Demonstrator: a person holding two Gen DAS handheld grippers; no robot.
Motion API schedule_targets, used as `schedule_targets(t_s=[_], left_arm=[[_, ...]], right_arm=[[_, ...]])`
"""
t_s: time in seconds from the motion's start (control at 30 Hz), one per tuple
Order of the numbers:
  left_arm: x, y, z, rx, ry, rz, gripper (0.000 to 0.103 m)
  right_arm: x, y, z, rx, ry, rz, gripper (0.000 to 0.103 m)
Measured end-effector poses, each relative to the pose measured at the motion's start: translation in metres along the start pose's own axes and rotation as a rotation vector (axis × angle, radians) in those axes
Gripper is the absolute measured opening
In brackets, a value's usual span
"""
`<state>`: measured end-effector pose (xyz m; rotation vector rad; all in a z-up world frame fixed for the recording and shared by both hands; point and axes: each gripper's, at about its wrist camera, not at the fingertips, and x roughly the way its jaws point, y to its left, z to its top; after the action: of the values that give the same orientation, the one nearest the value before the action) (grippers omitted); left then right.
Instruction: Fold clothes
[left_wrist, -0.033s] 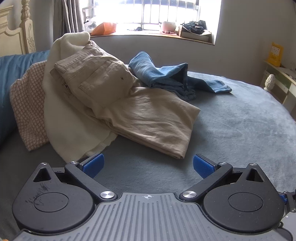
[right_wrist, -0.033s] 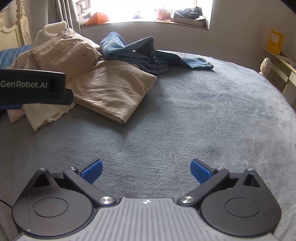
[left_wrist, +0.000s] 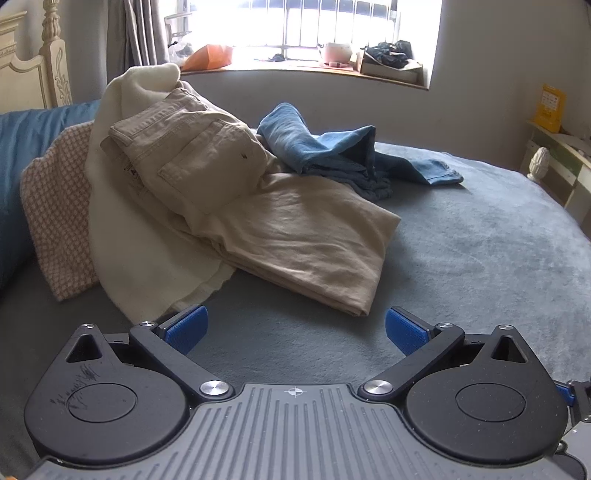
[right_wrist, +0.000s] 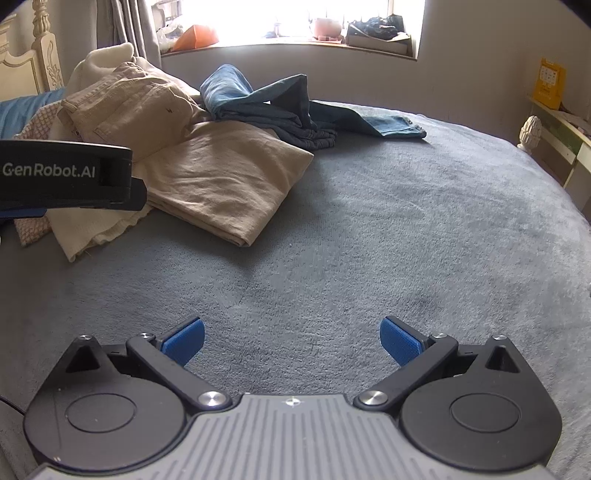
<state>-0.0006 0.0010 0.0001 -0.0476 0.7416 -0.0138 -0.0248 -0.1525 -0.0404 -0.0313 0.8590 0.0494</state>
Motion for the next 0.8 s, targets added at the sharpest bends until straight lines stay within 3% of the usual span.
schedule_targets(t_s=[0.37,0.63,0.8], left_arm=[[-0.002,0.007,-0.002,0.015,-0.008,0.014,0.103],[-0.008,0.005,-0.002,0.019,-0.074,0.056,0.103],[-0.005,0.009,-0.004,-0.013,-0.048,0.020,0.103]], right_arm=[[-0.011,-0.003,0.004,0.015,-0.012,-0.030,0.103],[-0.010,-0.002,-0.003,0.027,-0.019,-0.052,0.103],[-0.009,-0.003,-0.001,0.037,-0.017,-0.055,0.103]])
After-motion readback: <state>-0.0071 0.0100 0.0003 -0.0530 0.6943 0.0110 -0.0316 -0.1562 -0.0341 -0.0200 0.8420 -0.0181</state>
